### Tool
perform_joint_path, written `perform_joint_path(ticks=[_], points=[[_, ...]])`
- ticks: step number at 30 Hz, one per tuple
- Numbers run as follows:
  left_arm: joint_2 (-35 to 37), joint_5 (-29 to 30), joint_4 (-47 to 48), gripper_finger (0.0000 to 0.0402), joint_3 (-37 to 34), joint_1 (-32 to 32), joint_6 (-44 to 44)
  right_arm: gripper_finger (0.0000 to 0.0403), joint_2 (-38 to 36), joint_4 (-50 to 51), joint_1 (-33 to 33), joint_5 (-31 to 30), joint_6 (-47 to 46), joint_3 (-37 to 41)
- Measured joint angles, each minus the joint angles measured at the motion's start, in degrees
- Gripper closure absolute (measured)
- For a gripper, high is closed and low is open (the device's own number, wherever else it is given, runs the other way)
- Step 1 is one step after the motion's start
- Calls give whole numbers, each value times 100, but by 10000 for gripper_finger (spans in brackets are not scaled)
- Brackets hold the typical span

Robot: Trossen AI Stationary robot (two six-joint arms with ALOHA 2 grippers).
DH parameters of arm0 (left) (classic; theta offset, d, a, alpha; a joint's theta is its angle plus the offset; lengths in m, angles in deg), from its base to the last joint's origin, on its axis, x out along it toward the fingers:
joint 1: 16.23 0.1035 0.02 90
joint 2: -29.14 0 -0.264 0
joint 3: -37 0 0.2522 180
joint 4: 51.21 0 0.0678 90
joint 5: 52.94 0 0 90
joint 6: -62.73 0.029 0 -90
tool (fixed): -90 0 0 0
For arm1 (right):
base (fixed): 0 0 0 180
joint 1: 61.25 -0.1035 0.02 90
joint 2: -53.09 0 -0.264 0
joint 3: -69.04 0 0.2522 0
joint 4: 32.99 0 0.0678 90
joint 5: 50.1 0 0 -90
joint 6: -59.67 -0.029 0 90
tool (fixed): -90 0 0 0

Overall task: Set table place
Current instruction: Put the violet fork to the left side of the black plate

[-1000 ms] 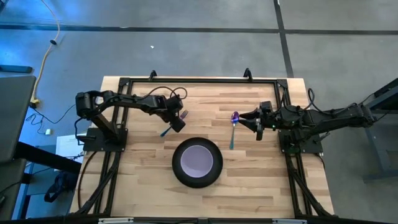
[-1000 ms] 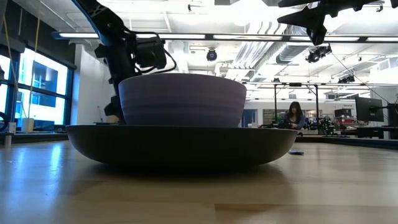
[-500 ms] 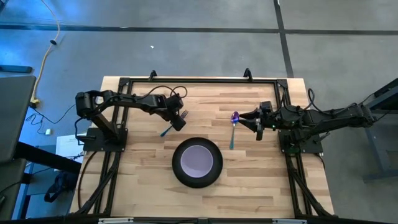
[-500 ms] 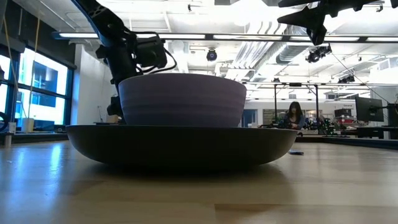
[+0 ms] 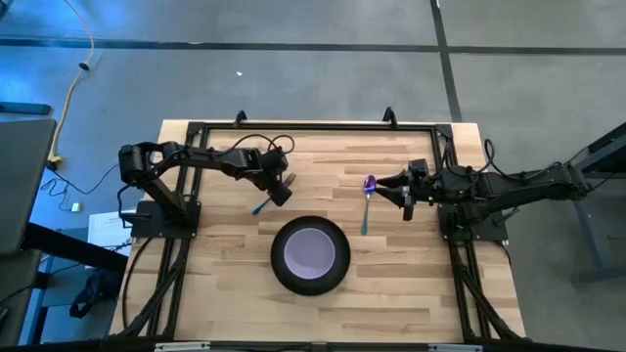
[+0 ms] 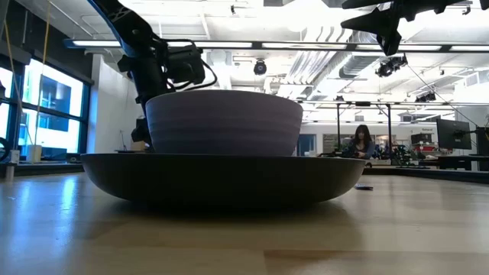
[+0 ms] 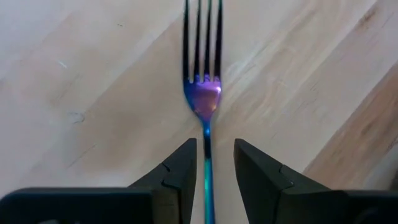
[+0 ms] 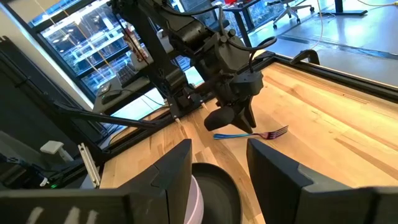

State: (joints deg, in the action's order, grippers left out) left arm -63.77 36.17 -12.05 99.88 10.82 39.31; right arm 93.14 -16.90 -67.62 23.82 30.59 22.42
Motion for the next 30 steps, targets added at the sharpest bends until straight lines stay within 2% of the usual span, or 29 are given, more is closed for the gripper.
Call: perform_joint_path(ticks=[12,21,30], points=[[-246,-55,92,307,44,-4,177,256,-2,0,2,-2,-19,0],[-343,38,161,307,438,-2,357,256,-2,-20,2,-4,1,0],[-708,49,755,307,772,-4,571,256,-2,-20,4,-4,64,0]])
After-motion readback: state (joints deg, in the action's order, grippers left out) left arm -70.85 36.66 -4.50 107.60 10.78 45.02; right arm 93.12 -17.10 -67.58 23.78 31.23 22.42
